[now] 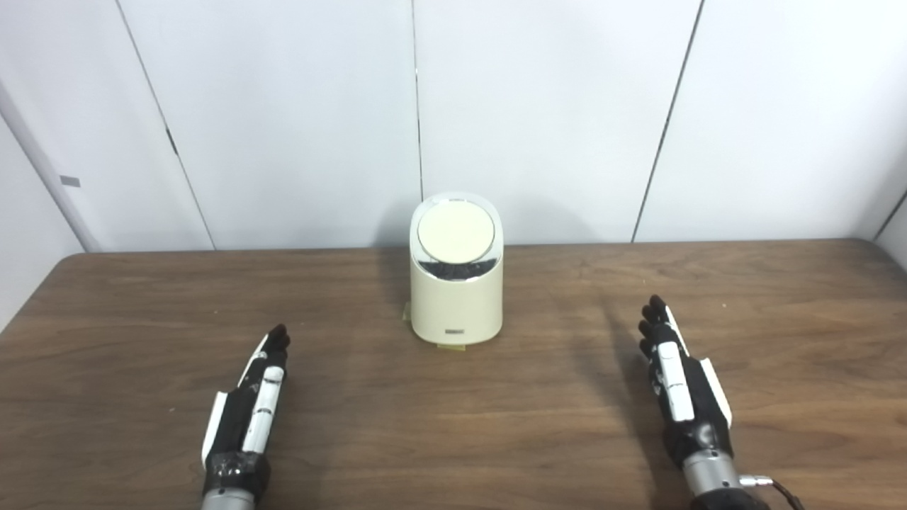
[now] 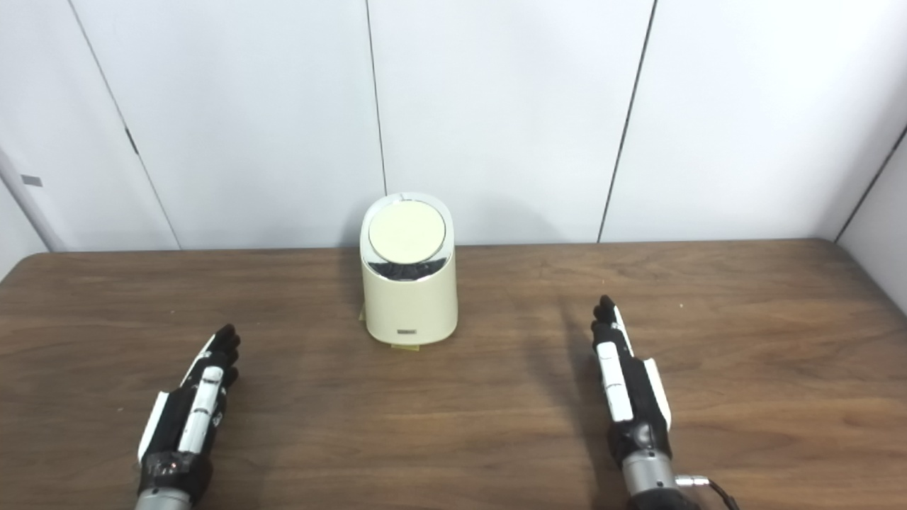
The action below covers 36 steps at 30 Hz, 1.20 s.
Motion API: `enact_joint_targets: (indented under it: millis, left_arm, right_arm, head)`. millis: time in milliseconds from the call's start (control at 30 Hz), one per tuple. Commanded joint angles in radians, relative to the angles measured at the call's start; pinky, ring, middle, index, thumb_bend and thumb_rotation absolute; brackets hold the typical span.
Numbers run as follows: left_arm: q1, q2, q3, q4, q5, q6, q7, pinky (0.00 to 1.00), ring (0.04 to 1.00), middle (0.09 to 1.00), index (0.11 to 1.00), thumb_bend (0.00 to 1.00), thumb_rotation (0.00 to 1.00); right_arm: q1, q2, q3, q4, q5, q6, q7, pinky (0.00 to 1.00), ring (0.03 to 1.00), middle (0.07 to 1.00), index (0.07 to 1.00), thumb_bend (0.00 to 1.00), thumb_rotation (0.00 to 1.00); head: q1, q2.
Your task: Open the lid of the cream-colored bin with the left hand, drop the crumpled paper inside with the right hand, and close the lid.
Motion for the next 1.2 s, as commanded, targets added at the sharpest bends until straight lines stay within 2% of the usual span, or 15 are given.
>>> enact_joint_targets:
  millis: [0,200,533,1167]
  left_arm:
    - [-0.030,0.008,-0.004,-0.005,-0.005,-0.013,0.000,1.00,0.989,0.962,0.985,0.41,0.80]
    - [-0.036,0.013,0.003,-0.003,-0.001,-0.013,0.006,1.00,0.987,0.958,0.984,0.42,0.84]
    - [-0.034,0.018,0.000,0.002,0.003,-0.018,0.004,0.98,0.978,0.949,0.972,0.44,0.80]
    - [-0.034,0.017,0.000,0.003,-0.007,-0.016,0.002,0.99,0.979,0.953,0.975,0.43,0.80]
  right_arm:
    - [-0.034,-0.007,-0.001,-0.019,-0.005,-0.023,0.004,1.00,0.980,0.988,0.994,0.53,0.97]
    - [-0.032,-0.006,0.001,-0.028,-0.004,-0.017,0.006,1.00,0.982,0.988,0.995,0.53,0.97]
    - [-0.035,-0.007,0.002,-0.023,-0.010,-0.022,0.005,1.00,0.981,0.989,0.995,0.53,0.96]
    - [-0.034,-0.007,0.004,-0.029,-0.017,-0.014,0.006,1.00,0.980,0.992,1.000,0.52,0.98]
  head:
    - [-0.001,0.000]
    - [-0.001,0.000]
    - [-0.003,0.002]
    - [-0.006,0.003]
